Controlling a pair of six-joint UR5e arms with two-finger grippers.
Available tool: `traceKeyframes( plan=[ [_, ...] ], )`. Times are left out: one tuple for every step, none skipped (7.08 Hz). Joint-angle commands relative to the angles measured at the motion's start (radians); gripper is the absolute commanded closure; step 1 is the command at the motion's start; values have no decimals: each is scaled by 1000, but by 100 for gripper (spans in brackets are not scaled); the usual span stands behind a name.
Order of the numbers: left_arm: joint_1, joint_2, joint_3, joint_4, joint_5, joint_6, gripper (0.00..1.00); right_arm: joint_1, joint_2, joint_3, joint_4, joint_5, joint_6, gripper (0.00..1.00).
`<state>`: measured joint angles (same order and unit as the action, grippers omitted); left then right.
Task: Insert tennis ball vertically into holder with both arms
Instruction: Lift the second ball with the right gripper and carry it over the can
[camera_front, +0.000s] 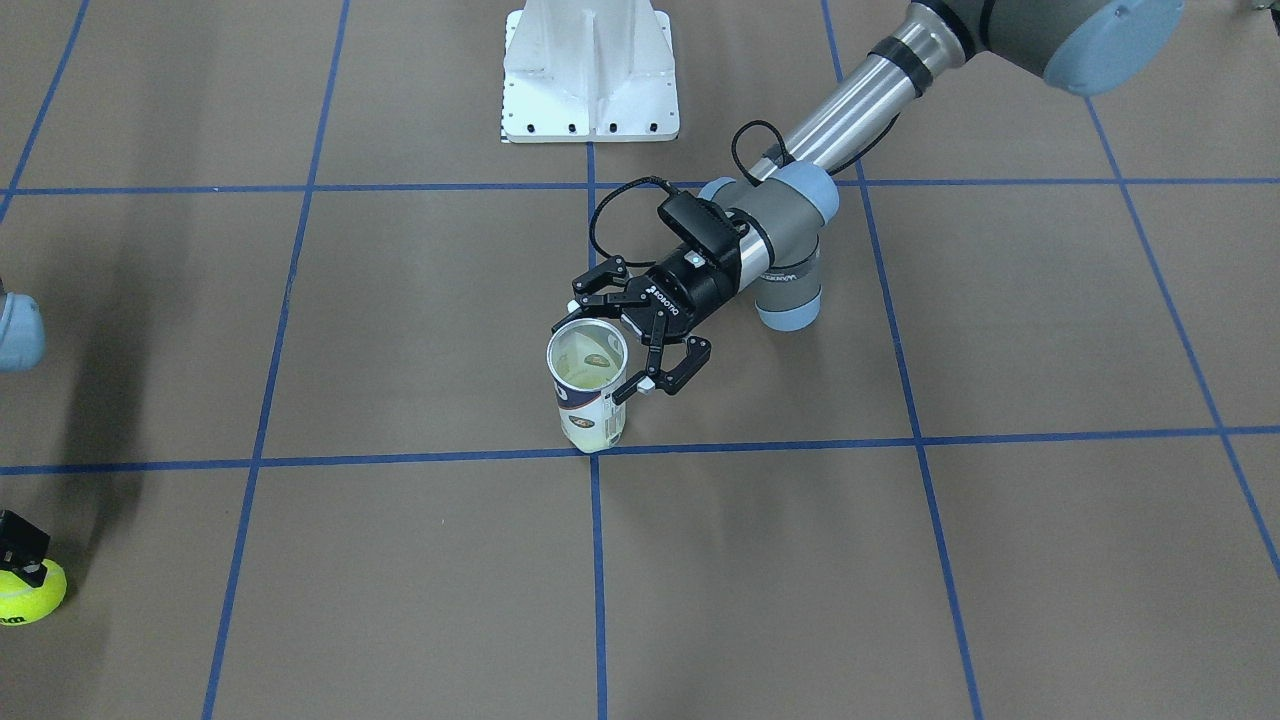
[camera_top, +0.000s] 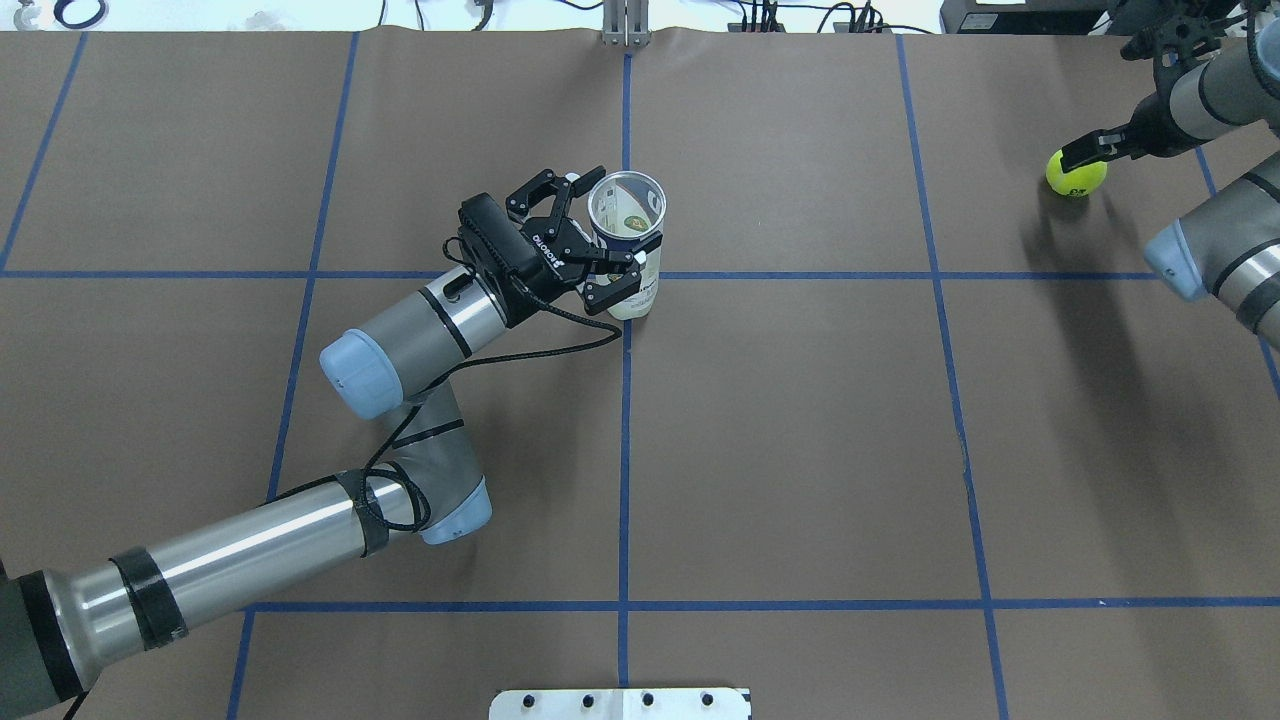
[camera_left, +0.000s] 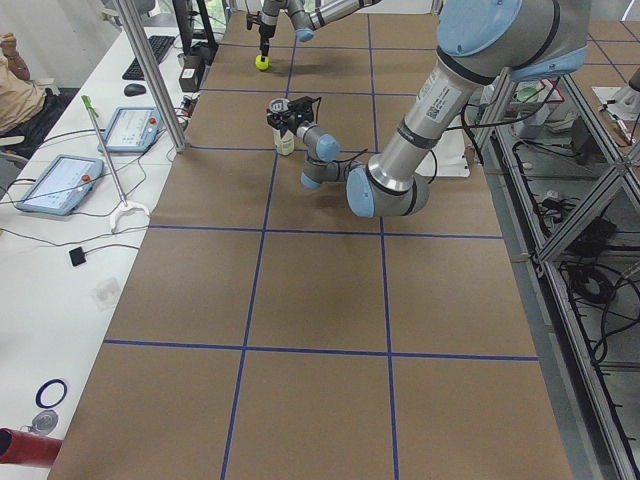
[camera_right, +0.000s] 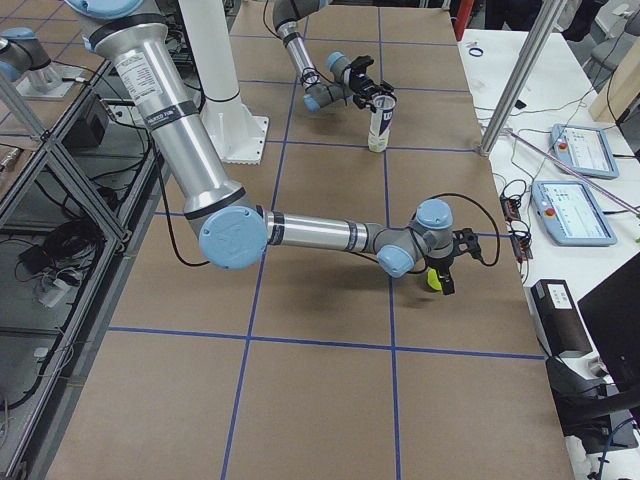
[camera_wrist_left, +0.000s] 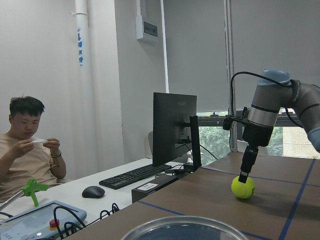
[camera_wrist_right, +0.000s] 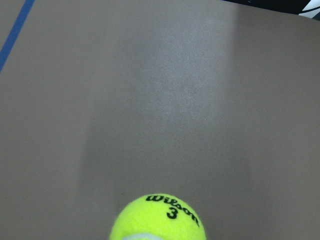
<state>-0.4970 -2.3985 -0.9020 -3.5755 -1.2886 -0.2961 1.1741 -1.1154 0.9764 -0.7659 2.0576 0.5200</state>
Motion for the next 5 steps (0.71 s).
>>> traceKeyframes(
  plan=[
    [0, 1, 0, 0, 0, 0, 1, -16, 12, -5, 4, -2, 29, 1],
    [2, 1, 0, 0, 0, 0, 1, -25, 15, -5, 4, -5, 32, 2],
    [2, 1, 2, 0, 0, 0, 1, -37, 14, -8, 4, -23, 32, 2],
    [2, 1, 2, 0, 0, 0, 1, -48, 14, -12, 4, -40, 34, 4],
    [2, 1, 2, 0, 0, 0, 1, -56, 5, -12, 2, -57, 32, 25]
  ],
)
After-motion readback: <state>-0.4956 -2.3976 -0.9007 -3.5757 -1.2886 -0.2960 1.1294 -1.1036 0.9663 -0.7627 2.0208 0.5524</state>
